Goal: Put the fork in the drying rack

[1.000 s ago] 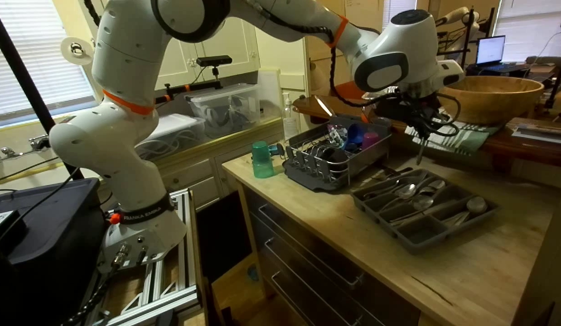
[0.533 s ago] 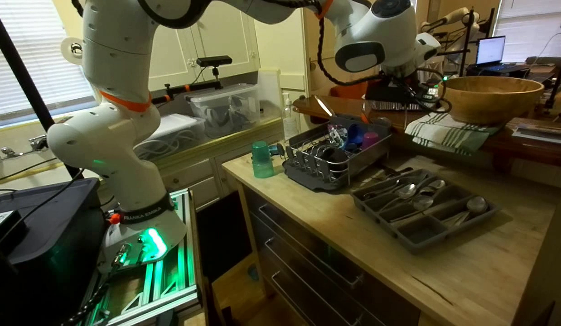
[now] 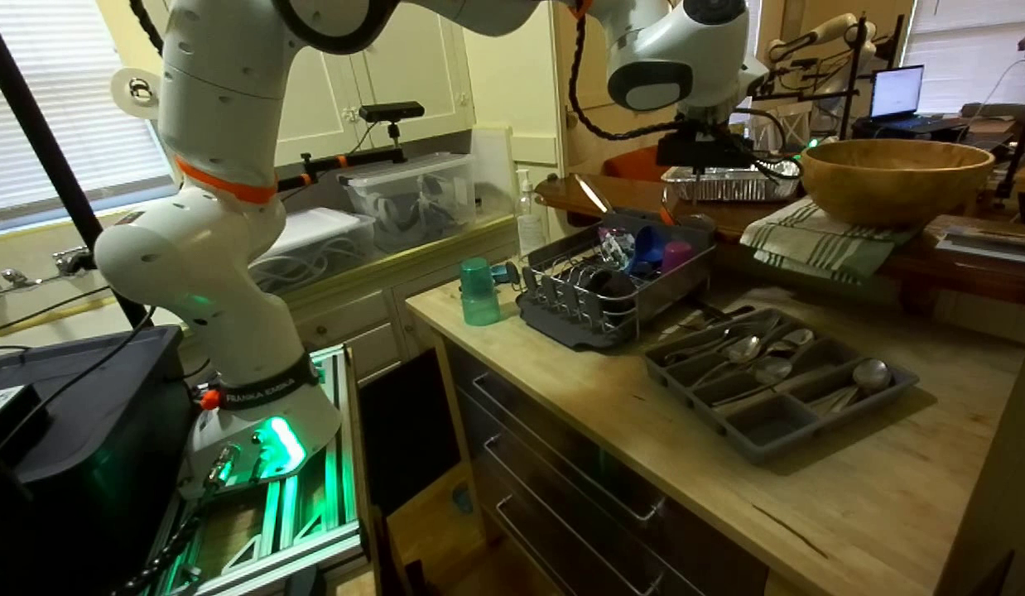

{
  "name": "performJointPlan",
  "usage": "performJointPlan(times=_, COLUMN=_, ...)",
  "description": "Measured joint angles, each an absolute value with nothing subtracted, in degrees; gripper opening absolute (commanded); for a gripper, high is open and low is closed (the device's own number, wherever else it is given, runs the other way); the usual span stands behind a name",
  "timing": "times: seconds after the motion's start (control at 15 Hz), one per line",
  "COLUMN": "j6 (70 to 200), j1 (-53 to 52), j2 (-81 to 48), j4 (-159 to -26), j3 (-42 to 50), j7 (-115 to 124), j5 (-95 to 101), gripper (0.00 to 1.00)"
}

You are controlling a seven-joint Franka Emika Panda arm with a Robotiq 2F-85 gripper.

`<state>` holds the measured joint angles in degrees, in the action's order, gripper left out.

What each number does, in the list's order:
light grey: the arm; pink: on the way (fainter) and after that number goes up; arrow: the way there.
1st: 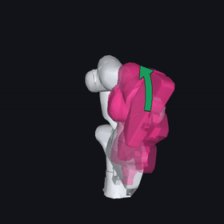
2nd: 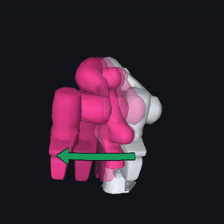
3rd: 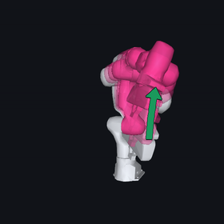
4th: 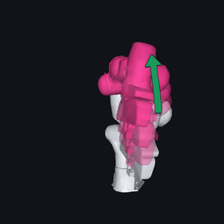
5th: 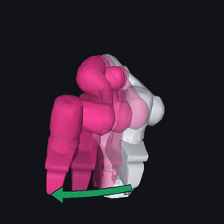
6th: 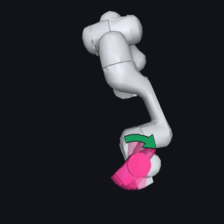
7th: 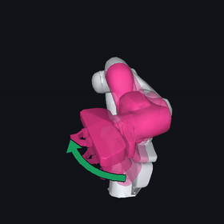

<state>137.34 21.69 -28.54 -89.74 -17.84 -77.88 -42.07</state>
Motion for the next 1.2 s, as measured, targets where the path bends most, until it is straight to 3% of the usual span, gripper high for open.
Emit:
performJointPlan(times=0.53, j6=132.29, j1=14.31, j2=-34.19, j4=-83.15, j3=-11.91, j7=-77.93, j5=-41.08, gripper=0.03)
performJointPlan(times=1.2, j6=128.0, j1=12.14, j2=-42.18, j4=-70.62, j3=-11.15, j7=-76.19, j5=-36.03, gripper=0.03)
